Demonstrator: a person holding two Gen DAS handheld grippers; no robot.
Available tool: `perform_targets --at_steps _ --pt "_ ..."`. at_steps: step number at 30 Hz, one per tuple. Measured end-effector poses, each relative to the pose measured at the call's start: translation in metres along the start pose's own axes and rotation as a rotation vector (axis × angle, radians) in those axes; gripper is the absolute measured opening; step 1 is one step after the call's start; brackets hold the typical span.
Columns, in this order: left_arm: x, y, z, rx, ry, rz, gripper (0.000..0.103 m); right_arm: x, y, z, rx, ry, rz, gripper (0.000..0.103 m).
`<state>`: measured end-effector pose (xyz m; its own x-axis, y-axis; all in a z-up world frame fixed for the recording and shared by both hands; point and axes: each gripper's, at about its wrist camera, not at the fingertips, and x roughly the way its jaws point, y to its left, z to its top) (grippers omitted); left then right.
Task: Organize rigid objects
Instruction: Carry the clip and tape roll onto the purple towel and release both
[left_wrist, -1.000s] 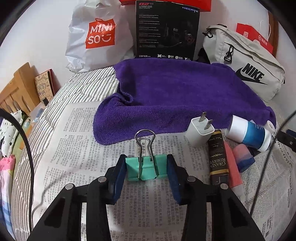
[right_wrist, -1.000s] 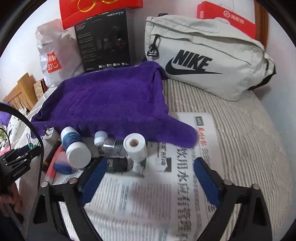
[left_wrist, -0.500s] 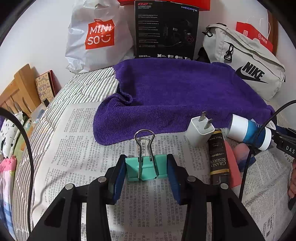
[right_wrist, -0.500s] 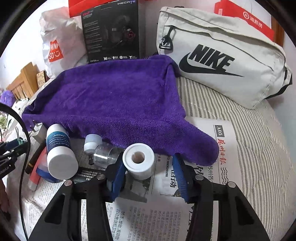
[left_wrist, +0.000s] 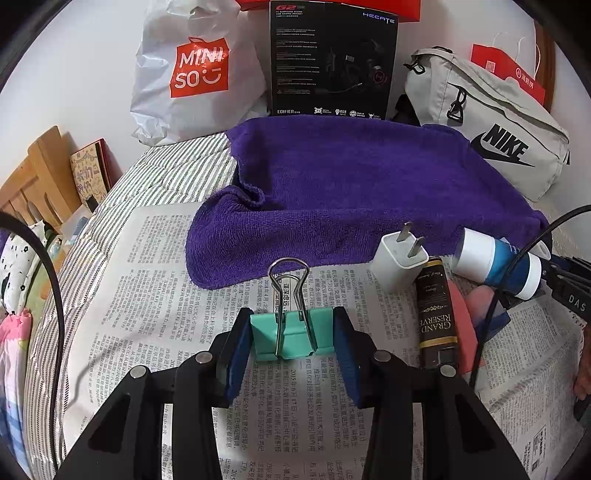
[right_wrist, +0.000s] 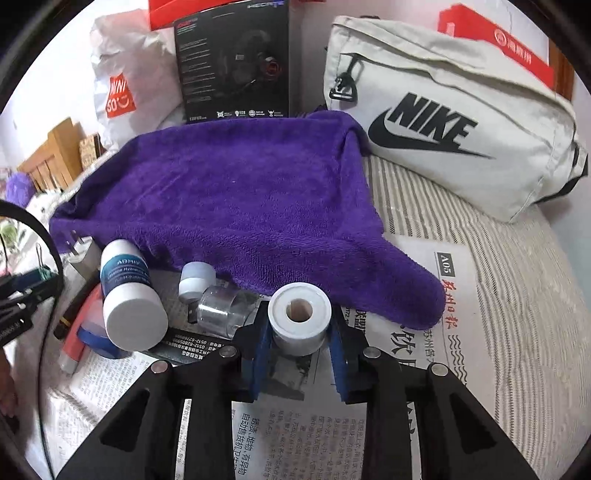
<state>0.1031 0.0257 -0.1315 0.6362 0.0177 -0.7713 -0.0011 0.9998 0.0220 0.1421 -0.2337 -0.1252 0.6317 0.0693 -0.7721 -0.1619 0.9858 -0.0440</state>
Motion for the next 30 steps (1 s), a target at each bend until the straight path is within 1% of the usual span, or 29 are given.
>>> perform_targets --at_steps 7,11,14,16,17,22,24,30 --pt "0.0 0.0 0.0 0.0 0.0 0.0 0.041 0.001 -0.003 0.0 0.011 0.002 0.014 0.029" --pt "-0.001 0.004 0.0 -0.02 -0.001 -0.027 0.04 -0.001 -0.005 0.001 0.025 0.003 0.03 0.029" --pt "-0.003 0.002 -0.001 0.003 0.003 -0.002 0.041 -0.009 -0.004 -0.001 0.026 0.008 0.059 0.029" --pt "-0.004 0.001 -0.002 0.018 0.009 0.01 0.041 -0.021 -0.004 -0.002 0.035 -0.027 0.059 0.029" --pt "-0.005 0.001 -0.002 0.022 0.016 0.011 0.041 -0.026 -0.004 -0.002 0.028 -0.028 0.075 0.029" --pt "-0.01 0.01 -0.002 -0.012 0.035 0.003 0.04 -0.041 -0.002 -0.001 0.004 -0.046 0.067 0.029" --pt "-0.015 0.014 -0.002 -0.022 0.03 0.008 0.04 -0.045 -0.002 -0.001 0.004 -0.049 0.07 0.029" --pt "-0.033 0.023 0.007 -0.042 0.003 -0.012 0.04 -0.058 -0.003 0.005 -0.002 -0.06 0.081 0.029"
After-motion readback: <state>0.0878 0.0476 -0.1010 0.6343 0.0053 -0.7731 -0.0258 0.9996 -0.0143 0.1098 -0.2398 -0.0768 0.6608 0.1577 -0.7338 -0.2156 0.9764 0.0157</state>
